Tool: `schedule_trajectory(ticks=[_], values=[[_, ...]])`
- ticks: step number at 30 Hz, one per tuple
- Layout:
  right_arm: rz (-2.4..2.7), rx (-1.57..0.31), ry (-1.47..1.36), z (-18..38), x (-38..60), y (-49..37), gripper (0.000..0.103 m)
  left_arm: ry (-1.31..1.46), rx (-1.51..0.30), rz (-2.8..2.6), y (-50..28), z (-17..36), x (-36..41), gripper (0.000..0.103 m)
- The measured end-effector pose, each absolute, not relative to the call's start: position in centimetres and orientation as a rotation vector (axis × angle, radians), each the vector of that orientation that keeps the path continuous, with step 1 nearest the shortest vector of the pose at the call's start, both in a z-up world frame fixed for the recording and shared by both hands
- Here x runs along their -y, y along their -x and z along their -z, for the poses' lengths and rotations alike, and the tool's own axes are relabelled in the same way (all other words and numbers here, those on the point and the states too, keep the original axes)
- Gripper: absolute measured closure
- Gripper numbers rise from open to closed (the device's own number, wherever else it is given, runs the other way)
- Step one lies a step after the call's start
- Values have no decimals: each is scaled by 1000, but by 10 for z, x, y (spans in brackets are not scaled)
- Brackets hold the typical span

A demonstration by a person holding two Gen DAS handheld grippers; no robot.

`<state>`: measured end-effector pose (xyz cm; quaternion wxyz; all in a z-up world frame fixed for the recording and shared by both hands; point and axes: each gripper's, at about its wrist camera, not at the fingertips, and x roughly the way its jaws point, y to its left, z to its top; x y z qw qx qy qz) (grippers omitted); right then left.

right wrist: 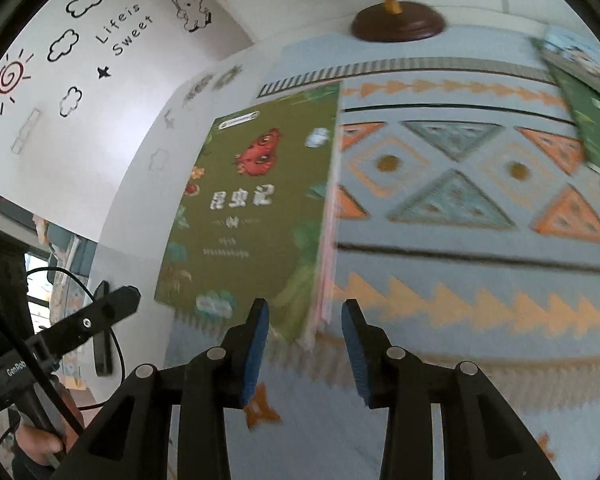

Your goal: Organize books

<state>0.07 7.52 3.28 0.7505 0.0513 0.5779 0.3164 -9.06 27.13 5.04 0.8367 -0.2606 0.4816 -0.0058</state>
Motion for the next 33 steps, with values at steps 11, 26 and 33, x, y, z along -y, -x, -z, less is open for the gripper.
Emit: schedule_trajectory(ticks=[11, 26, 33], values=[[-598, -1027, 4, -108, 67, 68, 50, 376, -906, 132, 107, -121, -107, 40], [-384, -957, -161, -159, 295, 151, 49, 232, -785, 303, 135, -183, 89, 20], [-238, -959, -235, -161, 344, 133, 48, 220, -813, 387, 84, -174, 120, 13]])
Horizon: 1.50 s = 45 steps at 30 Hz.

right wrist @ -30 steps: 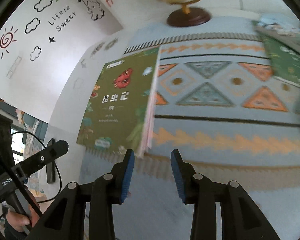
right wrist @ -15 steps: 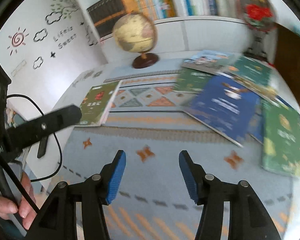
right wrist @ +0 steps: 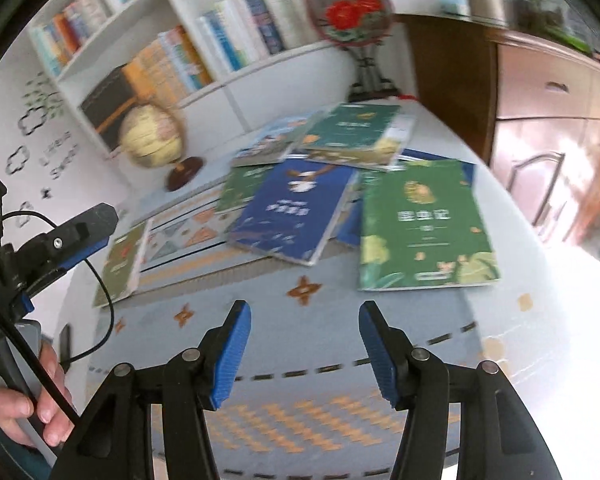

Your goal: Organize books

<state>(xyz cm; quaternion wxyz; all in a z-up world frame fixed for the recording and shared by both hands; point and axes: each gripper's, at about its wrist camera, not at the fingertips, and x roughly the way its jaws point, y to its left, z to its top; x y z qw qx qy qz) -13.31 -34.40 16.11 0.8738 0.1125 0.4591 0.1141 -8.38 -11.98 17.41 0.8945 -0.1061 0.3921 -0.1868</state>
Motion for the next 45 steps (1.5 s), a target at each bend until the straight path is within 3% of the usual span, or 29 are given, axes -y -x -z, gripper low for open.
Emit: schedule_trajectory(ticks=[20, 34, 45], values=[[-254, -976, -297, -149, 297, -73, 48, 131, -882, 314, -124, -140, 49, 13], [-407, -1051, -259, -80, 230, -244, 48, 364, -976, 302, -294, -49, 16, 13], [-362, -1089, -231, -50, 221, -305, 48, 438, -1063, 350, -337, -2, 18, 13]])
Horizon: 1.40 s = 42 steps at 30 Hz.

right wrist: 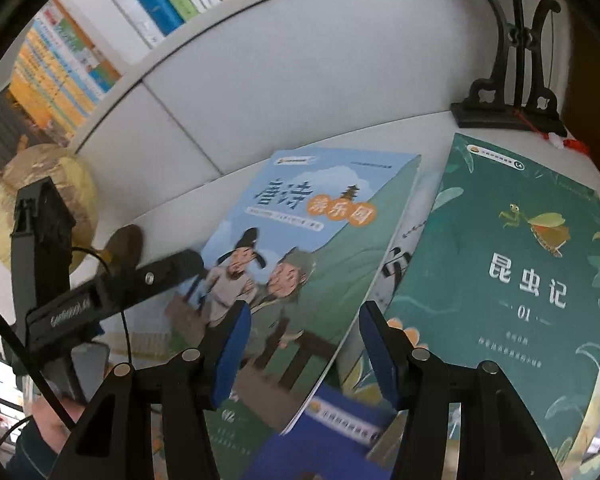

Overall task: Organize books
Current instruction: 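Close the right tool on the blue book and lift it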

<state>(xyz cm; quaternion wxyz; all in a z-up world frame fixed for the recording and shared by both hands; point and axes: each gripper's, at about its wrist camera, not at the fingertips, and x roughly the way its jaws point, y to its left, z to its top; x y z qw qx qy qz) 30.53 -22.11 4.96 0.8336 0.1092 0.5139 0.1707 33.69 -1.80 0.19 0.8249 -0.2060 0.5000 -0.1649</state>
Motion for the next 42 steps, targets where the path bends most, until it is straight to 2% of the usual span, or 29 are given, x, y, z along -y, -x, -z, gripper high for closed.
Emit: schedule_trajectory(ticks=[10, 17, 31, 39, 42], values=[[-343, -1147, -241, -30, 217, -320, 45, 456, -1073, 388, -342, 1, 19, 12], [-444, -1164, -240, -34, 217, -314, 45, 468, -1092, 378, -293, 3, 12, 12], [-513, -1252, -140, -40, 214, -185, 45, 483, -1135, 343, -127, 13, 13, 12], [-455, -1246, -148, -32, 232, -144, 45, 572, -1102, 180, -108, 23, -2, 12], [-456, -1213, -137, -32, 229, -136, 52, 534, -1103, 168, -110, 23, 3, 12]])
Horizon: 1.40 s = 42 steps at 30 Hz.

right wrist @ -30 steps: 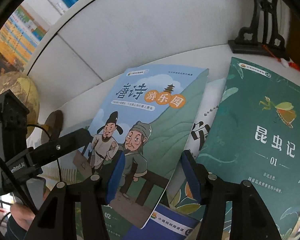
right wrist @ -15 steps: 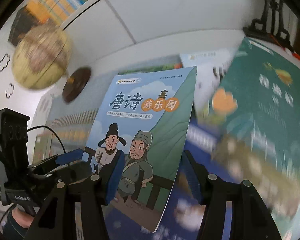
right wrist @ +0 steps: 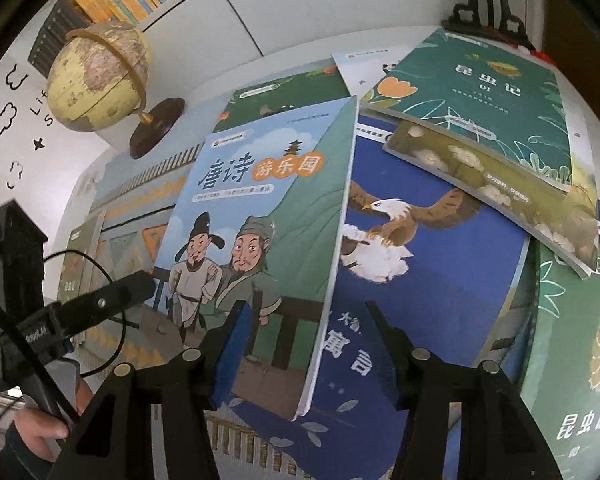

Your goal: Organize books

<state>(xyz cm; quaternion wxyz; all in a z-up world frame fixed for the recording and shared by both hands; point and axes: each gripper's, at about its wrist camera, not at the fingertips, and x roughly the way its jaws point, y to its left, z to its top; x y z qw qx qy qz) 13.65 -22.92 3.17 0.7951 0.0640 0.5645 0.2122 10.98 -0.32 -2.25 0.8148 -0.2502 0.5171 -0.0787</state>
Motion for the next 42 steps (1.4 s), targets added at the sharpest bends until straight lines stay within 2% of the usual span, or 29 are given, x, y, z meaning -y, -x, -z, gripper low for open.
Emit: schedule_trajectory(ticks=[2, 4, 8, 13, 19, 23, 25, 27, 28, 30, 31, 32, 37, 42], values=[[-478, -1199, -146, -30, 226, -133, 61, 537, -1107, 191, -112, 23, 10, 12], [-476, -1190, -151, -30, 225, -130, 62, 549, -1118, 206, -114, 22, 16, 11], [-460, -1194, -226, -34, 235, -132, 62, 615, -1106, 266, -103, 11, 16, 11], [-462, -1221, -314, -31, 262, -146, 62, 761, -954, 456, -83, -29, 19, 11], [-501, -1260, -477, -21, 279, -154, 62, 821, -1040, 350, -105, 14, 28, 13], [-511, -1274, -503, -24, 278, -154, 60, 796, -1022, 342, -115, 12, 42, 15], [-508, -1266, -503, -29, 276, -154, 58, 786, -1019, 365, -118, 8, 48, 26], [-521, -1260, -523, -33, 276, -156, 58, 828, -1039, 375, -123, 11, 45, 44], [-528, -1258, -542, -35, 277, -157, 58, 862, -1043, 379, -124, 12, 40, 48], [-537, -1257, -567, -39, 282, -158, 53, 997, -1039, 421, -124, 16, 30, 56], [-539, -1263, -576, -38, 285, -158, 46, 1089, -1031, 460, -124, 18, 24, 68], [-550, -1273, -603, -36, 288, -159, 41, 1149, -1025, 492, -124, 20, 20, 71], [-578, -1322, -815, -16, 307, -156, 40, 1312, -1041, 579, -129, 21, 21, 72], [-619, -1316, -1034, 5, 318, -164, 39, 1351, -1079, 636, -133, 24, 30, 72]])
